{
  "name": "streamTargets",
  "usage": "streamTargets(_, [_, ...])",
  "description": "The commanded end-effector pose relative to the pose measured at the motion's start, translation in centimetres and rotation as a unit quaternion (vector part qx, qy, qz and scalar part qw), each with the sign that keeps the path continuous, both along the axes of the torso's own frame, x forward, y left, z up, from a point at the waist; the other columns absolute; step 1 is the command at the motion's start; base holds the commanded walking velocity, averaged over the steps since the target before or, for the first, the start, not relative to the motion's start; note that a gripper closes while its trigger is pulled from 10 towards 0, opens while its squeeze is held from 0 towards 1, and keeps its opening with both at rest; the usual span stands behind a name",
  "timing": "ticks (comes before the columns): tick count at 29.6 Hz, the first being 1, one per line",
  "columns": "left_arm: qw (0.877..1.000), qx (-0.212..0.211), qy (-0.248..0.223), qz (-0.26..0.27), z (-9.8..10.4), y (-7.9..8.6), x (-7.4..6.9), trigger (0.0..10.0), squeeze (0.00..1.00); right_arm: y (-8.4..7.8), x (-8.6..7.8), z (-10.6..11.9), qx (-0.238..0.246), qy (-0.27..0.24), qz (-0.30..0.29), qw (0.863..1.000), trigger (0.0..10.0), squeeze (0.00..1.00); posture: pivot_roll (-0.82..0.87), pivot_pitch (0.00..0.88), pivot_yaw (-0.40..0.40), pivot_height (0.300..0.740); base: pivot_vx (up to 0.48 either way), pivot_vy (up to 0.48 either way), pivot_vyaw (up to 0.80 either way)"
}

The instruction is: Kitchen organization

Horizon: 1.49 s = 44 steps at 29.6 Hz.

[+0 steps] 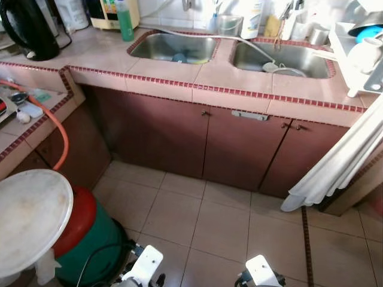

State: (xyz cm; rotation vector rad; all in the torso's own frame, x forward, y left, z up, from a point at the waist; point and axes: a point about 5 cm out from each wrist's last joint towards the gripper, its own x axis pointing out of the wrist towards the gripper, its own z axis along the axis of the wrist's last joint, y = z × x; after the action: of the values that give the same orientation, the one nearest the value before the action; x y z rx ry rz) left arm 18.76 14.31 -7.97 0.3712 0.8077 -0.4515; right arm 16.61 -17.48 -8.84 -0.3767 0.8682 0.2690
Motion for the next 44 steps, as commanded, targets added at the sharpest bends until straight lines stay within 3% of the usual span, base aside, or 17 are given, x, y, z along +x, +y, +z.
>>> streamTargets(1, [1.0,0.008,0.012,0.008,-0.29,0.69,-0.5,10.0,0.0,0.31,-1.06,-0.53,0.001,0.021,0.0,1.0,10.0,0.0,-0.16,0.06,0.029,0.74,0.0,0.0,0.0])
streamTargets(23, [1.0,0.002,0.014,0.002,-0.28,0.64,-0.56,10.0,0.0,0.22,-1.42,-0.69,0.004,0.027,-0.016,1.0,10.0,0.0,-0.16,0.081,0.042,0.74,0.326,0.0,0.0])
streamTargets(33, [1.0,0.005,0.012,-0.001,-0.17,0.7,-0.3,10.0,0.0,0.2,-1.28,-0.66,0.005,0.028,-0.02,0.999,10.0,0.0,-0.16,0.08,0.05,0.74,0.404,0.0,-0.62])
streamTargets(44, [1.0,0.008,0.011,-0.003,-0.09,0.87,-0.15,10.0,0.0,0.34,-1.17,-0.61,0.005,0.023,-0.019,1.0,10.0,0.0,-0.16,0.079,0.053,0.74,0.392,0.0,0.0])
